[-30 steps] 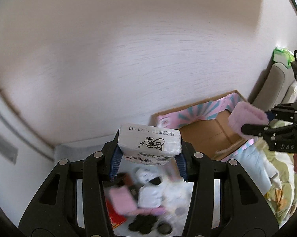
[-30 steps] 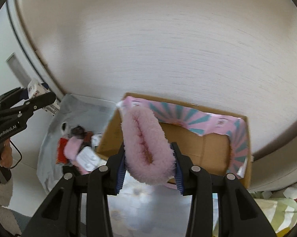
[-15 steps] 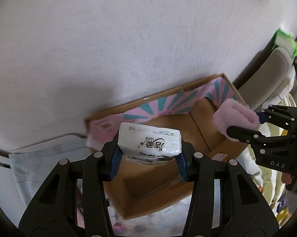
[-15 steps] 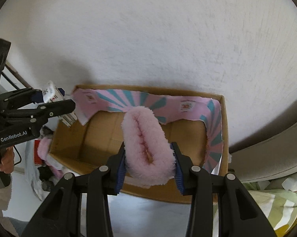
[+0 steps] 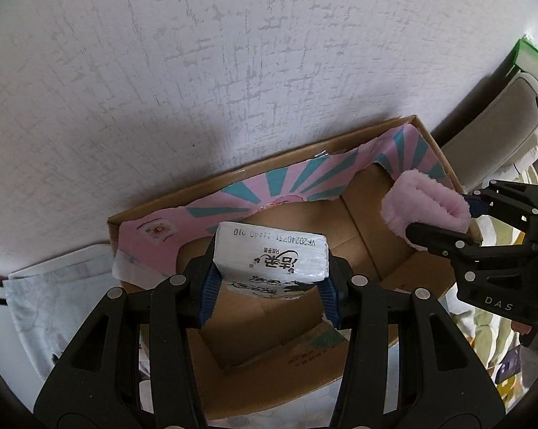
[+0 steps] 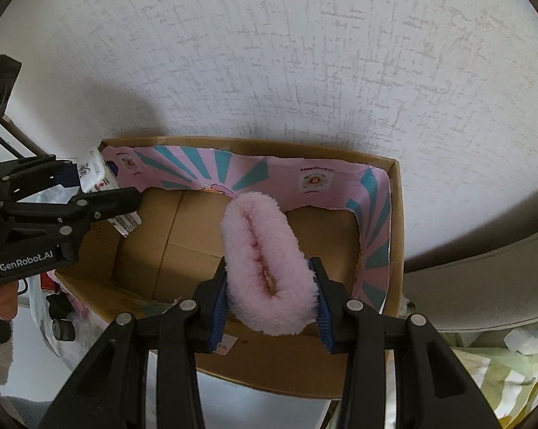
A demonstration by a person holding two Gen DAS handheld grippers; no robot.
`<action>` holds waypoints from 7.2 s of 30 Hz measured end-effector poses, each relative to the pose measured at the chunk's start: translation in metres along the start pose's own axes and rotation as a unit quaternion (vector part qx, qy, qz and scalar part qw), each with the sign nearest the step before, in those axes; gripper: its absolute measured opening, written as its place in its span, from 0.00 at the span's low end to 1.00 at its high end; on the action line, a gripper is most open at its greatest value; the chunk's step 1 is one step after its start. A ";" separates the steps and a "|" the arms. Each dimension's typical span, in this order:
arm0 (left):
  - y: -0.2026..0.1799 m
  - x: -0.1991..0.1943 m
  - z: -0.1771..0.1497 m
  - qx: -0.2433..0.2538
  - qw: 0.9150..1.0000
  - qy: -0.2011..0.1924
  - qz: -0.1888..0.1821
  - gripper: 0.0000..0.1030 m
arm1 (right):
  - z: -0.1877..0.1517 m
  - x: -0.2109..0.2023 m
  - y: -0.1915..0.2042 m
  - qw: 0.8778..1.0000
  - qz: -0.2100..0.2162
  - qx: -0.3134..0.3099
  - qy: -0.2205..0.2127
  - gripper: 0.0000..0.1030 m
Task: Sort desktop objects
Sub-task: 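Carry the pink ring into the box with the right tool while the left tool carries the white packet there, then open both tools to drop the ring and packet into the box, then grasp the red milk carton with the left tool while the right tool grasps the black round lid, then carry the red carton into the box with the left tool while the right tool carries the black lid, then open both tools to release the carton and lid into the box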
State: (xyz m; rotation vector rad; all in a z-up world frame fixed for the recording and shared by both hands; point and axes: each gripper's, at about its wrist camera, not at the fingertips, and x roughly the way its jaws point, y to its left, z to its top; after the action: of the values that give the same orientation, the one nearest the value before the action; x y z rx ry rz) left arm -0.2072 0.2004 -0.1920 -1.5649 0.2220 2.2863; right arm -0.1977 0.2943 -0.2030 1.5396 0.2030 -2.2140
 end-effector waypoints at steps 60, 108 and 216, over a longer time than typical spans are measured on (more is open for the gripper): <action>0.181 -0.191 -0.161 -0.075 0.991 -0.107 0.039 1.00 | -0.066 -0.087 0.156 0.998 0.013 -0.031 -0.062 0.99; 0.253 -0.011 -0.259 -0.240 0.970 0.033 -0.003 0.51 | -0.141 0.061 0.312 0.983 0.047 -0.177 0.000 0.32; 0.061 -0.071 -0.022 -0.071 0.994 -0.056 -0.061 1.00 | -0.005 -0.028 0.024 0.997 0.076 -0.020 -0.011 1.00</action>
State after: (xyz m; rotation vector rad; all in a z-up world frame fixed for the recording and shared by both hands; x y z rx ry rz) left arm -0.1881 0.1225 -0.1392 -1.4674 -0.0652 2.3287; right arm -0.1755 0.2824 -0.1759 1.4587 0.1202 -2.0949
